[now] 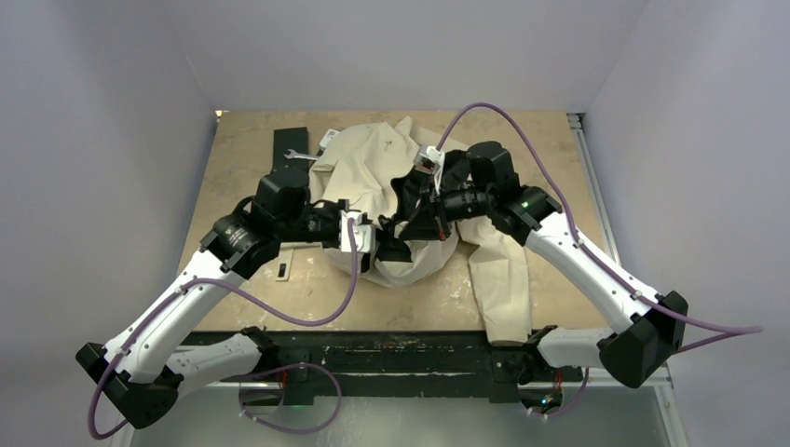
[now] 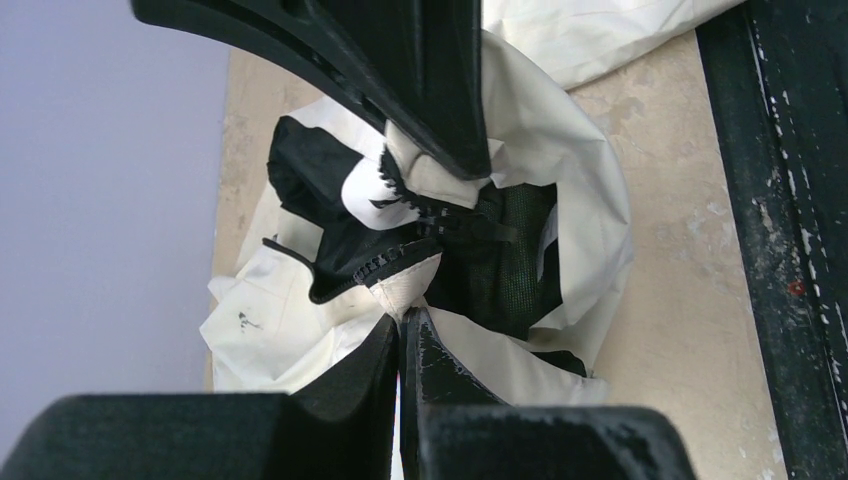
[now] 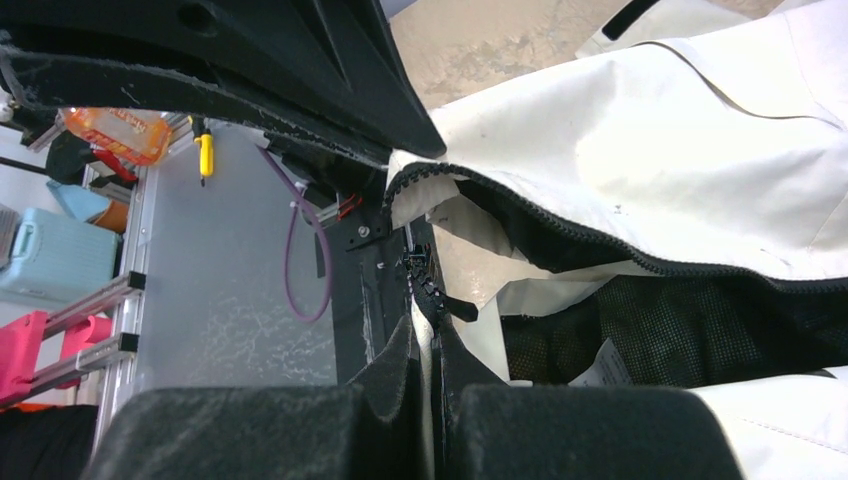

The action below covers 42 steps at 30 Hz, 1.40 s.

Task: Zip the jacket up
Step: Insert the zipper into the jacket.

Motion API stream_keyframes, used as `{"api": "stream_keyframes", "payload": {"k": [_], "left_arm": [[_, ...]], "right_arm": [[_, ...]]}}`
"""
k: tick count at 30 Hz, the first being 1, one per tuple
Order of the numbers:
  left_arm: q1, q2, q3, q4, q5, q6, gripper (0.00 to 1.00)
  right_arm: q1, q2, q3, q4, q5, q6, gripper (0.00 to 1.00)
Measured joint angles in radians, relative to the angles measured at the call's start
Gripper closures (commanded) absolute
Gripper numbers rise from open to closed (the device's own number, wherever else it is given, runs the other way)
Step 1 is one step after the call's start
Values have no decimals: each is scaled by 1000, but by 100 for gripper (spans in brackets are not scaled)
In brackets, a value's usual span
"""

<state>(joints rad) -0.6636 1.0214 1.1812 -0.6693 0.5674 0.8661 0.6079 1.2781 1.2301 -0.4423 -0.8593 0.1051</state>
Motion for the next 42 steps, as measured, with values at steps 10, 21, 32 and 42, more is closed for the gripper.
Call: {"api": "stream_keyframes", "payload": {"k": [10,21,32,42], "left_arm": [[-4,19,0,22,-19,-10,100],[-24,29,0,16,-21,-6,100],[-34,29,0,7,-26,20,100],[-48,29,-2,9,-57,35,100]], "right_arm": [[0,4,0,-18,-25,-14,100],[0,5,0,-21,-26,-16,100],[0,12,10,-25,-26,-16,100],[0,12,14,-31,-32,-16,100]]}}
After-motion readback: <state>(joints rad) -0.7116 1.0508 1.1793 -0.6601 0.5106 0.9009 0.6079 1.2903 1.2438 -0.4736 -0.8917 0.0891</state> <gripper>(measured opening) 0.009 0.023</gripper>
